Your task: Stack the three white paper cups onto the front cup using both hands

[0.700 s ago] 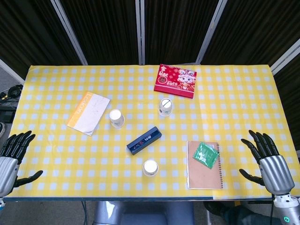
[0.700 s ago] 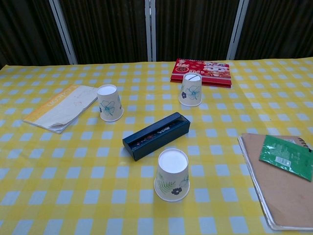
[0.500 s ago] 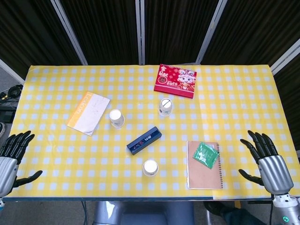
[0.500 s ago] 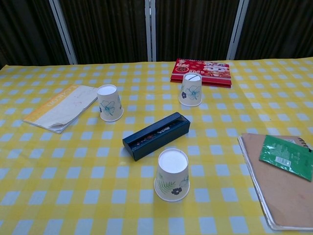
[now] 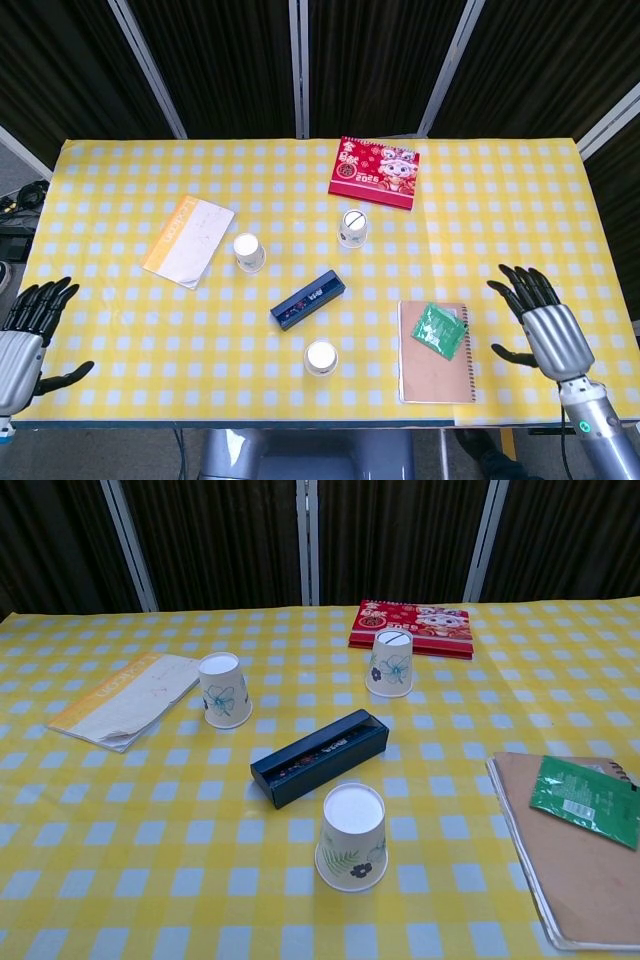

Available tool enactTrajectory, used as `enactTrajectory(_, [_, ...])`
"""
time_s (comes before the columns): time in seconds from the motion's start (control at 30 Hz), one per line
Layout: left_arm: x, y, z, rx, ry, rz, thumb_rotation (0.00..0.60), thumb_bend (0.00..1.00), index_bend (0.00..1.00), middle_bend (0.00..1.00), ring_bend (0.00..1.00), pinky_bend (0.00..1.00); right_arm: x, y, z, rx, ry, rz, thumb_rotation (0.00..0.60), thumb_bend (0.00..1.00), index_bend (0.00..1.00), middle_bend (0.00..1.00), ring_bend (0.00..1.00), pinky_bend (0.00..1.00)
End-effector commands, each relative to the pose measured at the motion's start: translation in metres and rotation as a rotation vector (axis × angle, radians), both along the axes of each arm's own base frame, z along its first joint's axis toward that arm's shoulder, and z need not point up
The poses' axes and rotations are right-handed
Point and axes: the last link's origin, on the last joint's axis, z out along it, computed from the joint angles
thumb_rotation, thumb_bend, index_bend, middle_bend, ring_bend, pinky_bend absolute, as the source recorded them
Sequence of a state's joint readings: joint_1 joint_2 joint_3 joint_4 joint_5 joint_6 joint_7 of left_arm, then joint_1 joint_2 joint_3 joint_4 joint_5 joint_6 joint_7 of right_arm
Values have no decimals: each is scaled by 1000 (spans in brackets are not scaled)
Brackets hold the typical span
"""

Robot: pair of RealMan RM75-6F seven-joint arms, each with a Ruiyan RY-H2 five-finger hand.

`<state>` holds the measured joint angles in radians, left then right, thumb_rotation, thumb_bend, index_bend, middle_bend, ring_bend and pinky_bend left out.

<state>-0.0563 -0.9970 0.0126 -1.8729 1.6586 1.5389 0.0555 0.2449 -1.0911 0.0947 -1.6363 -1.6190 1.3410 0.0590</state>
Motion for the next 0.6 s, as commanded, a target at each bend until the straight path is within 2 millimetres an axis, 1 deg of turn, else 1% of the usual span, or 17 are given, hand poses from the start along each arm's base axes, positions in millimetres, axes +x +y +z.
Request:
enactTrajectory(0.03, [1,5,-3,-3,7,6,600,0,0,0,0,0,31,-79,-4,72,-23,21,600,0,168,113,0,110])
enactTrajectory(0.1, [0,8,-5,-7,13,15,600,0,0,0,0,0,46,-106,-7,100,-28,21,600,0,168,139,14,163])
enactTrajectory(0.13, [0,10,-7,-10,19,23,600,0,0,0,0,0,57,-124,-11,117,-35,15,600,0,168,149,23,181])
enactTrajectory(0.17, [-1,11,-8,-12,22,27,600,0,0,0,0,0,61,-130,-12,122,-39,14,600,0,169,164,37,204])
enactTrajectory(0.2, [-2,14,-10,-18,28,40,600,0,0,0,0,0,72,-147,-18,139,-49,6,600,0,169,174,46,222])
enactTrajectory(0.3, [-4,20,-13,-24,39,59,600,0,0,0,0,0,87,-174,-34,173,-57,-18,600,3,171,196,65,249])
enactTrajectory(0.33, [-5,23,-14,-23,43,68,600,0,0,0,0,0,92,-185,-42,185,-57,-31,600,10,172,201,70,255])
enactTrajectory(0.47, [-9,29,-15,-16,48,98,600,0,0,0,0,0,103,-209,-68,201,-43,-50,600,98,195,217,92,289])
enactTrajectory(0.5, [-10,31,-15,-16,51,109,600,0,0,0,0,0,106,-216,-78,202,-40,-58,600,109,196,217,94,294])
enactTrajectory(0.6, [-14,35,-16,-13,59,132,600,0,0,0,0,0,114,-226,-94,214,-63,-74,600,127,196,217,98,309])
